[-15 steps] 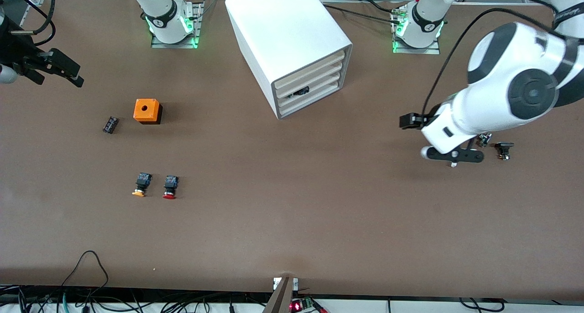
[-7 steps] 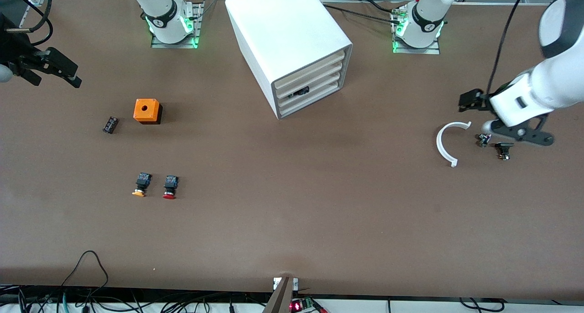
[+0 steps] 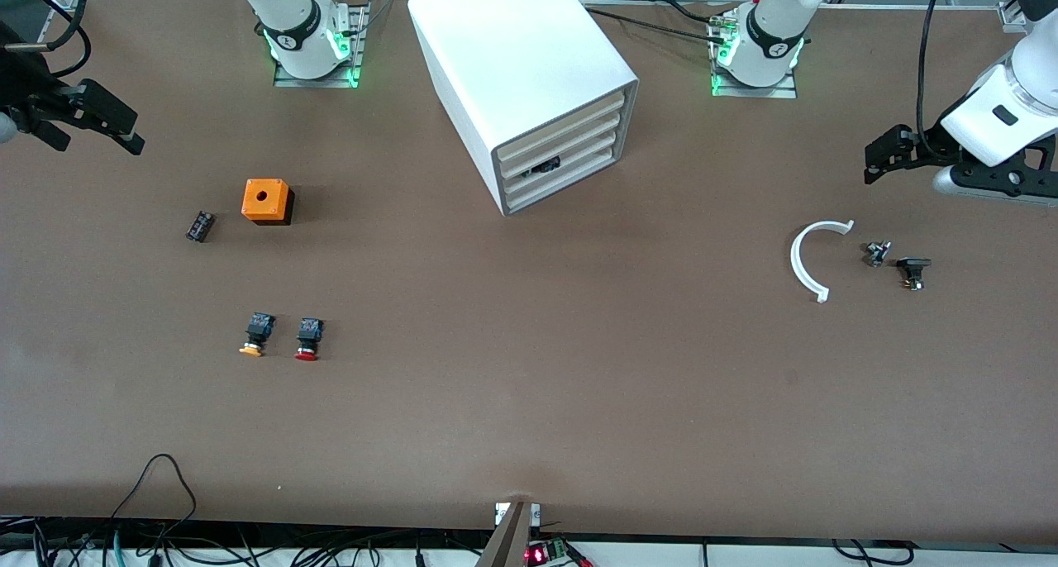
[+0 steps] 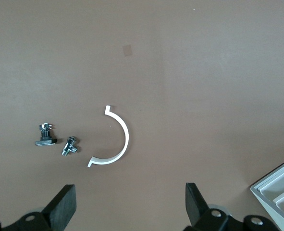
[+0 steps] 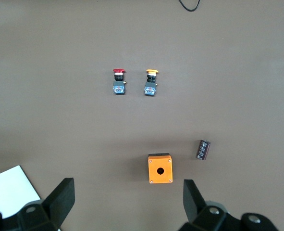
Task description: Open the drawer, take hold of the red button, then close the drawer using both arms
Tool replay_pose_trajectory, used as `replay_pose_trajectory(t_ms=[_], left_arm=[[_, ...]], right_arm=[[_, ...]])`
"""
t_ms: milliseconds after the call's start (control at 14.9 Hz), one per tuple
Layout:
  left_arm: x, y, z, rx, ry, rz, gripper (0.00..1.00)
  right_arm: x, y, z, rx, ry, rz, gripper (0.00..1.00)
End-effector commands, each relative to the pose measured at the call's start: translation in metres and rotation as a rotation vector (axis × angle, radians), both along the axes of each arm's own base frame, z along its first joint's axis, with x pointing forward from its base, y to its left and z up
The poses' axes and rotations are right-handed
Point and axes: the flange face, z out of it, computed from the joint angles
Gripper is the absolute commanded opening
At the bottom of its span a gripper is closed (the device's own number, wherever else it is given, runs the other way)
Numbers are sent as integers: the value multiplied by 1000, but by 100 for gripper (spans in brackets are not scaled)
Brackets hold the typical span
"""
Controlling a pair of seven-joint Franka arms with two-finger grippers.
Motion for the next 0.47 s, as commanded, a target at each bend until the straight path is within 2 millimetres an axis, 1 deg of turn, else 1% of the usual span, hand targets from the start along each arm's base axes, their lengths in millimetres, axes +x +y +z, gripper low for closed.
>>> replay_pose_trajectory(t_ms=[0,134,201,268,335,402], left_arm=[[-4,4,-3,-11,-1,21,100],[-2,11,-5,-16,5,34,100],[-2,11,-3,-13,2,34,100],[-2,11,-4,-11,3,34,100],[-1,7,-3,-9,3,31,100],[3,5,-3,-8,8,29,100]], right_arm=[[2,1,3,-11,9,18,100],[2,1,4,-11,10,18,100],[1,2,4,-11,15,18,100],[1,1,3,-11,17,17,100],[1,1,4,-11,15,14,100],[2,1,3,-11,17,14,100]])
